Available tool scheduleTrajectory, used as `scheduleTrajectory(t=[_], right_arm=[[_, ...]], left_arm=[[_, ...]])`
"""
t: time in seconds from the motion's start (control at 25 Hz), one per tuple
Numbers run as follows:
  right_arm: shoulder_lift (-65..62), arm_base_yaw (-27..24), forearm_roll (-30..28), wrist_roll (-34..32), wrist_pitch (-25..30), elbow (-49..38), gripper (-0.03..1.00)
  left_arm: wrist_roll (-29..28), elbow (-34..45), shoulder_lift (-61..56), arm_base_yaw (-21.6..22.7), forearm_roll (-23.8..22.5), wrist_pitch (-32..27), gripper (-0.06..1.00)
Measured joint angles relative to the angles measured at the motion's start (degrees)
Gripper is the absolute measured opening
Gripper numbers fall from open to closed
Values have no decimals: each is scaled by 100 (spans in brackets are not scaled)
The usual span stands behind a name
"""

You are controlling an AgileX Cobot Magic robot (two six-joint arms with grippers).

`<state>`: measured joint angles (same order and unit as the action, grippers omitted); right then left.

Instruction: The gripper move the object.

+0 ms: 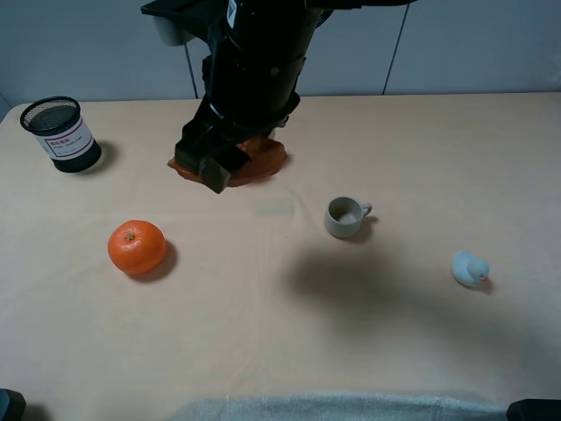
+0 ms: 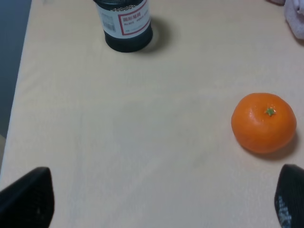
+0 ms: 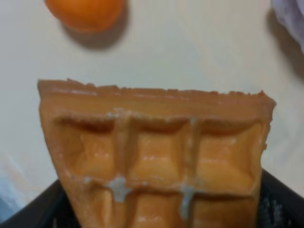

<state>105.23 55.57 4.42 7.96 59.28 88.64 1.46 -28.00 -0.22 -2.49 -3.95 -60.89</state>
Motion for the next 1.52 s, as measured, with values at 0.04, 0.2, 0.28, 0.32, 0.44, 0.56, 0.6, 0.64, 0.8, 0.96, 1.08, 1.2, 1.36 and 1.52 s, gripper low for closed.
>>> scheduleTrajectory(t=[0.04,0.2,0.28,0.32,0.44,0.56,0.6,0.64,0.8,0.96,1.08,1.2,1.36,1.52], right_arm=[[0,0,0,0,0,0,49],[77,305,-15,-131,-311,0,49],[173,384,-6,-145,-390,-6,49],[210,415,-2,-150,-430,-13,49],[334,478,21,-150,-616,-20,49],[437,491,38,-150,-782,-51,49],[469,491,38,-150,-845,-91,49],[511,491,38,-150,-928,-136,49],[600,491,55,-150,-1316,-446,49],[600,491,60,-150,-1656,-748,49],[600,491,65,-150,-1948,-1028,49],[606,491,71,-165,-2304,-1351,49],[776,491,71,-165,-2447,-1410,49],[1009,491,75,-165,-2577,-1416,49]], left_arm=[[0,0,0,0,0,0,92],[0,0,0,0,0,0,92],[0,0,0,0,0,0,92],[0,0,0,0,0,0,92],[0,0,0,0,0,0,92],[0,0,0,0,0,0,92],[0,0,0,0,0,0,92],[0,0,0,0,0,0,92],[0,0,0,0,0,0,92],[0,0,0,0,0,0,92],[0,0,0,0,0,0,92],[0,0,0,0,0,0,92],[0,0,0,0,0,0,92],[0,0,0,0,0,0,92]])
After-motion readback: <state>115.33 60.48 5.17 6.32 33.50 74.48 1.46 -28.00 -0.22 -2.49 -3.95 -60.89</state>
